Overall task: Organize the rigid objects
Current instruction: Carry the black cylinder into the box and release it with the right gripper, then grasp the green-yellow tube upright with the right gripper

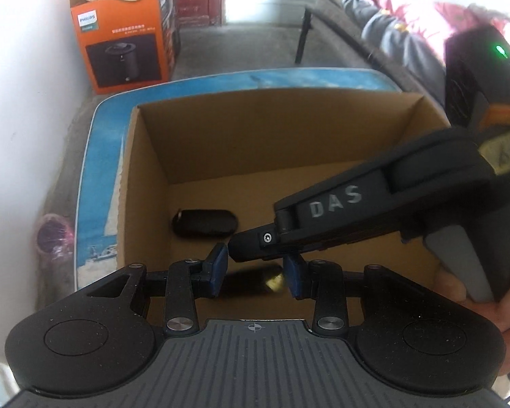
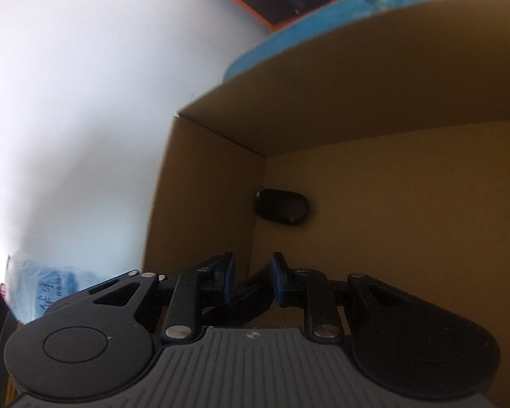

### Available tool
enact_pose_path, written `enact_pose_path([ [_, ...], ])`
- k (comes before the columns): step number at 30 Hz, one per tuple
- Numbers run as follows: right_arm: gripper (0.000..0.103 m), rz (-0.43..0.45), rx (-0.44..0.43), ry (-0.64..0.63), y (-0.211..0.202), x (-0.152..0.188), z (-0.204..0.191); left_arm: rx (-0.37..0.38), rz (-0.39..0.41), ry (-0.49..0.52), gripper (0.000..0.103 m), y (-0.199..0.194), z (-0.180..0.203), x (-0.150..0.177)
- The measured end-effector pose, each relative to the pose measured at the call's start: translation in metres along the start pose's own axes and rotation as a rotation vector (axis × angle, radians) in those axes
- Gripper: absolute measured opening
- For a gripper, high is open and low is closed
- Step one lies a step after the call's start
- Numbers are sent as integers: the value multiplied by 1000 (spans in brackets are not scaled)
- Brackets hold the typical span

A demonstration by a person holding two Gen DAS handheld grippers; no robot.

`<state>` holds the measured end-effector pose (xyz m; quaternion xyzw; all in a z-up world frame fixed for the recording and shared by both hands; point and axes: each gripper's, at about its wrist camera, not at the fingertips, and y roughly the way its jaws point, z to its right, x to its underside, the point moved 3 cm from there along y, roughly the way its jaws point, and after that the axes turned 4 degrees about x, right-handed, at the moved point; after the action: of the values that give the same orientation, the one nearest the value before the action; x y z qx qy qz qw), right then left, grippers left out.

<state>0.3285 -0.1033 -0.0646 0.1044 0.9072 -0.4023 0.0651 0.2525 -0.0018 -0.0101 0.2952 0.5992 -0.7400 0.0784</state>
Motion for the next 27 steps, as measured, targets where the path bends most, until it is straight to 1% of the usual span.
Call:
enact_pose_path([
  [5,22,-61,12,-4,21,-5,-6,-2,3,4,37,-6,-3,0],
  [7,22,-74,5,-7,24,4,-11,-15,16,8,37,-9,-3,0],
  [10,22,-56,-14,-17,18,7,-14,0,38,-6,38,-17,-5,1],
  [13,22,-26,-47,-20,-1,14,-15,54,75,-19,43,-32,-4,5],
  [16,23,36,-67,-45,-36,23,-12,89,131,-1,45,-52,3,12],
  [20,23,150,-94,-93,-100,51,-9,153,207,24,50,-83,18,30],
  [24,24,287,-89,-175,-160,95,-5,235,255,52,53,-103,36,54],
  [27,25,376,-45,-242,-188,135,0,287,266,92,54,-106,58,78],
])
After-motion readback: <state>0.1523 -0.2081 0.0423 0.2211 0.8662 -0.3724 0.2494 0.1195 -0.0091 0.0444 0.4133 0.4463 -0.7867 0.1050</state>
